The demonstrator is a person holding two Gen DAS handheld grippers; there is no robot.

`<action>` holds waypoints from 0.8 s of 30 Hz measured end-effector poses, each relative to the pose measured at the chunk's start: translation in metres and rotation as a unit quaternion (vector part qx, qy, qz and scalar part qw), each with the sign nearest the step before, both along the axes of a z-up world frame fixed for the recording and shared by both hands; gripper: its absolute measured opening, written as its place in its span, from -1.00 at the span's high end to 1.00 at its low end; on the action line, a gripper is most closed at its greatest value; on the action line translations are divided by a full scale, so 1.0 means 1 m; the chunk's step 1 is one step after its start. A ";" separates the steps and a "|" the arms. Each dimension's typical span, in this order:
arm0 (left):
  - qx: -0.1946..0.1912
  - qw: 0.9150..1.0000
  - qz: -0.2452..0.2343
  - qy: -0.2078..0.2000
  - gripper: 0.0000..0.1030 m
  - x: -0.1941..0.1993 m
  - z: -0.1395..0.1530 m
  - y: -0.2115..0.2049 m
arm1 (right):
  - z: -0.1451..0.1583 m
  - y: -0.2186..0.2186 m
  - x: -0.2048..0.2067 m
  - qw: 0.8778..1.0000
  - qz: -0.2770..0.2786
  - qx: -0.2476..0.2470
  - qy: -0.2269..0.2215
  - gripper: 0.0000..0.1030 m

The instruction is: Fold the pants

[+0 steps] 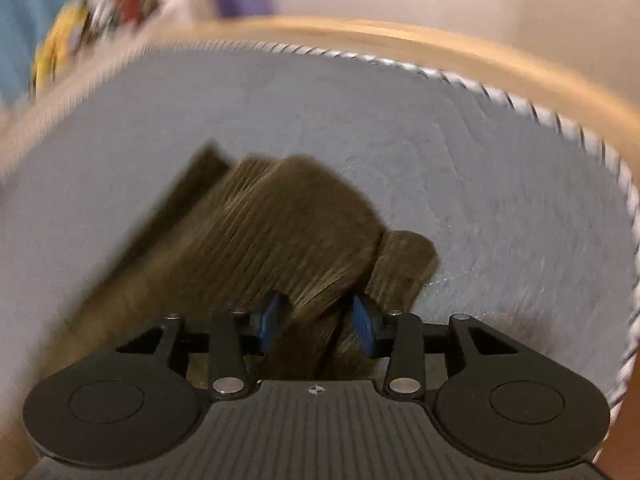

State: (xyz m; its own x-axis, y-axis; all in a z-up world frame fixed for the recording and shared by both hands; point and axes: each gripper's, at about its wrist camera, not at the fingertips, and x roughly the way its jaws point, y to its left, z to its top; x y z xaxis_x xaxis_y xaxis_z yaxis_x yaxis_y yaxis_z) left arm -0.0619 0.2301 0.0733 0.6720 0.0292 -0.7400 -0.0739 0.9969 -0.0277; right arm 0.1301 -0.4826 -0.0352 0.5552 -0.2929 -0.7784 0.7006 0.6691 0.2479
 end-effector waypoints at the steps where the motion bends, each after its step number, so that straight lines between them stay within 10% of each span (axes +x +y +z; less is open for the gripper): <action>1: 0.001 1.000 0.009 -0.011 0.71 -0.002 0.004 0.001 | 0.006 -0.005 -0.008 1.000 -0.013 -0.003 -0.025 0.17; 6: 0.002 0.996 -0.001 -0.084 0.64 -0.001 0.027 -0.020 | 0.016 -0.017 -0.026 0.995 -0.003 0.011 -0.100 0.07; 13: 0.007 0.991 -0.072 -0.109 0.44 0.043 0.053 -0.103 | -0.011 -0.020 -0.038 0.994 0.015 0.077 -0.072 0.07; 16: 0.043 0.983 -0.123 -0.127 0.29 0.064 0.057 -0.152 | -0.013 -0.017 -0.040 0.993 0.020 0.083 -0.077 0.63; 24: 0.084 0.982 -0.149 -0.085 0.25 0.102 -0.028 -0.212 | -0.016 -0.026 -0.052 0.990 -0.025 0.096 -0.103 0.82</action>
